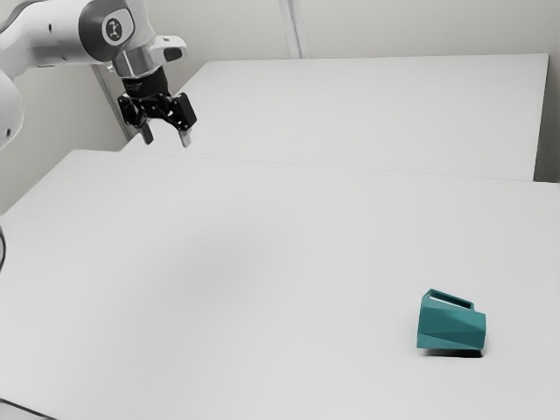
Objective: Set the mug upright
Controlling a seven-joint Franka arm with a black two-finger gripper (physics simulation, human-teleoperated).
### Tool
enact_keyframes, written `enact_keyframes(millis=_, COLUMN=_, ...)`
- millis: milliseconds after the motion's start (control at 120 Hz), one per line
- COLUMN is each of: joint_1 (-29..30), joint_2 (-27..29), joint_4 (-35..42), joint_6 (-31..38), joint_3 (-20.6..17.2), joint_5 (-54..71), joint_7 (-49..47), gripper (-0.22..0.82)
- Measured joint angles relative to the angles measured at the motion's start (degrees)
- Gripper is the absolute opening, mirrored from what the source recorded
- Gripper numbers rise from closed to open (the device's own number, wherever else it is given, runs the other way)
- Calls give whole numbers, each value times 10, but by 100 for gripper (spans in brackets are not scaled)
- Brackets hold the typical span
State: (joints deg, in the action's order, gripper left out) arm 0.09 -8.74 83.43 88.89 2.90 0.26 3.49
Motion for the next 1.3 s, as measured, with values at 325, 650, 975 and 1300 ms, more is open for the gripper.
enact_keyframes(millis=325, joint_1=0, joint_2=1, joint_4=22, joint_6=-5, joint_3=0, joint_5=-5, joint_7=6, gripper=60)
enact_keyframes(millis=650, joint_1=-8, joint_2=41, joint_4=157, joint_6=59, joint_3=-41, joint_5=-190, joint_7=13, gripper=60)
enact_keyframes(millis=975, joint_1=-12, joint_2=38, joint_4=265, joint_6=257, joint_3=-159, joint_5=-278, joint_7=17, gripper=60)
enact_keyframes(millis=1300, joint_1=-14, joint_2=-11, joint_4=330, joint_6=393, joint_3=-229, joint_5=-434, joint_7=68, gripper=60)
